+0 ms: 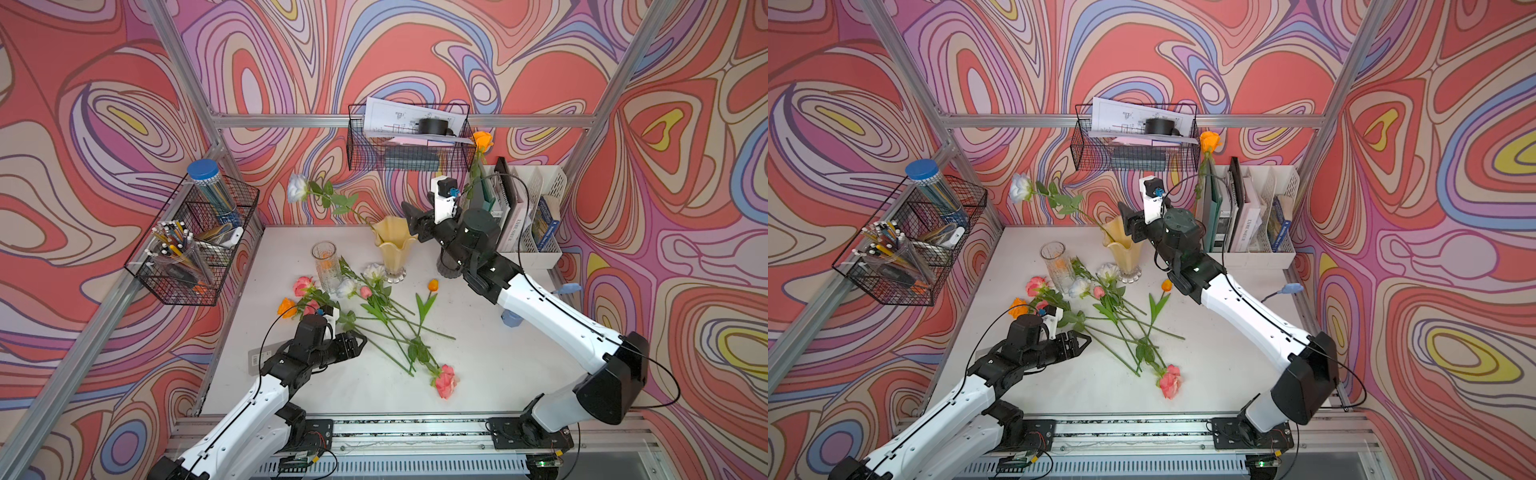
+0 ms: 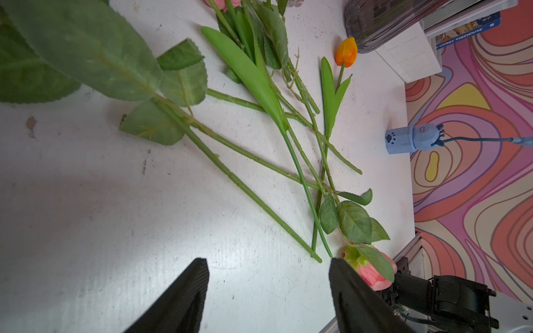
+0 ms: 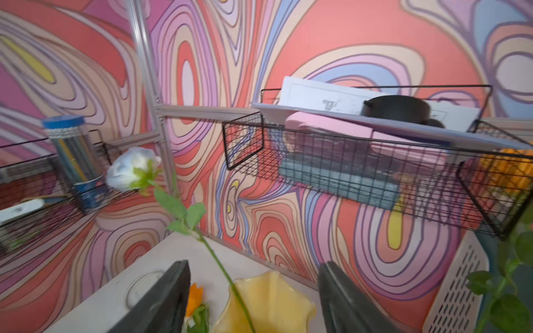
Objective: Arrange the flowers in different vases according to their colors
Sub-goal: Insert the flower into the vase, then pick up the flower at the center of the board.
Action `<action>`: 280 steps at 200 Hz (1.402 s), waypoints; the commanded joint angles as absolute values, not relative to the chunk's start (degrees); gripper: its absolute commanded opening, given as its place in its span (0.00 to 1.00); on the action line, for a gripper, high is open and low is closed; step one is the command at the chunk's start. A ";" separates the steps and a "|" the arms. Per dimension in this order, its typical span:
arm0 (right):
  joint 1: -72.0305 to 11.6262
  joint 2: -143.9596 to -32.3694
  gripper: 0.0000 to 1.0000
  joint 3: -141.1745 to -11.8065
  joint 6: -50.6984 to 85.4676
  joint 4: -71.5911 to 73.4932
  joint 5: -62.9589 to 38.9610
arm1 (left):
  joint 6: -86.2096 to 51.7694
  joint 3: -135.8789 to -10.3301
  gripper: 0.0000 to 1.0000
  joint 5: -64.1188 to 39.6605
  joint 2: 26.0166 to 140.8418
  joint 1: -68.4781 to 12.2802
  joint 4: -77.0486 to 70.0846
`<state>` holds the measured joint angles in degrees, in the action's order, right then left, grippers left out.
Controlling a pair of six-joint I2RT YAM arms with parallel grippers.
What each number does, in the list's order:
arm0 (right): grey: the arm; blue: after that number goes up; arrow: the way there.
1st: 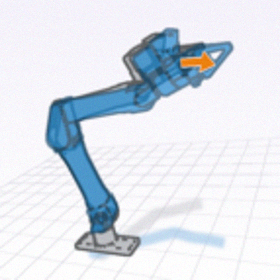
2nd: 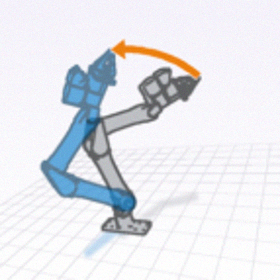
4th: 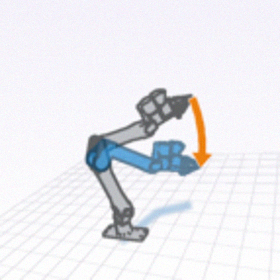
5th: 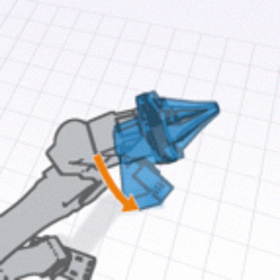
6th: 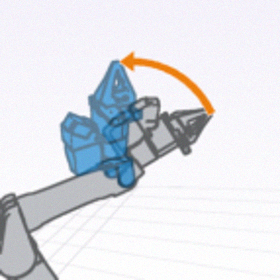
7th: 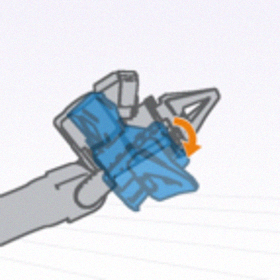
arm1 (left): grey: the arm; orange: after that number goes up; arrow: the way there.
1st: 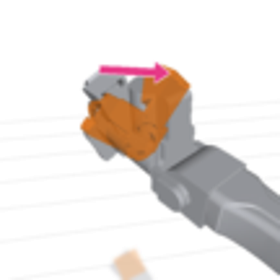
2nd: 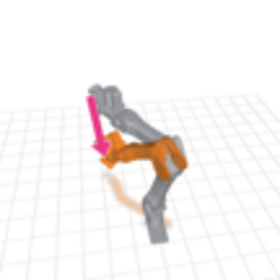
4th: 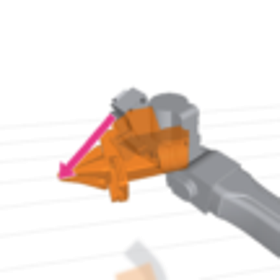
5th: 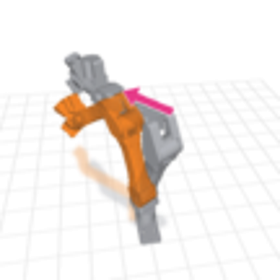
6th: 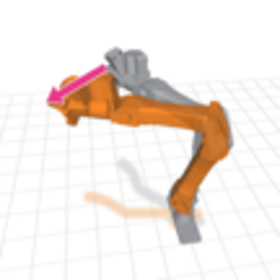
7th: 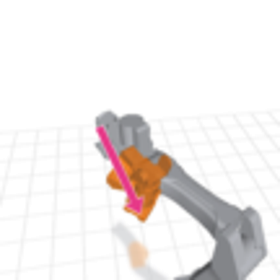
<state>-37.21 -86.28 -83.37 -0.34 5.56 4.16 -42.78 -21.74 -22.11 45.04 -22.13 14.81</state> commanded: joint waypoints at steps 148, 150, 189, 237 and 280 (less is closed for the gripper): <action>-41.22 -105.09 0.38 -78.68 -2.08 -29.82 -6.18 | -41.04 -22.32 0.72 -20.92 45.20 -21.80 16.70; -41.44 -105.53 0.38 -78.84 -2.21 -30.11 -5.76 | -41.04 -22.32 0.72 -20.92 45.18 -21.80 16.70; -42.47 -111.40 0.31 -81.43 -1.50 -32.81 -1.34 | -41.04 -22.24 0.72 -20.79 44.96 -21.81 16.97; -42.53 -115.50 0.26 -83.79 -0.35 -33.54 1.30 | -41.04 -22.23 0.72 -20.74 45.09 -21.93 16.96; -42.48 -117.97 0.26 -84.57 0.04 -33.40 0.09 | -41.04 -22.15 0.72 -20.80 45.26 -21.88 16.89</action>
<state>-42.46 -116.09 -83.50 -0.64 -32.97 -0.19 -41.95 -21.74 -21.26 45.43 -22.13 15.55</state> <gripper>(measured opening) 0.259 0.723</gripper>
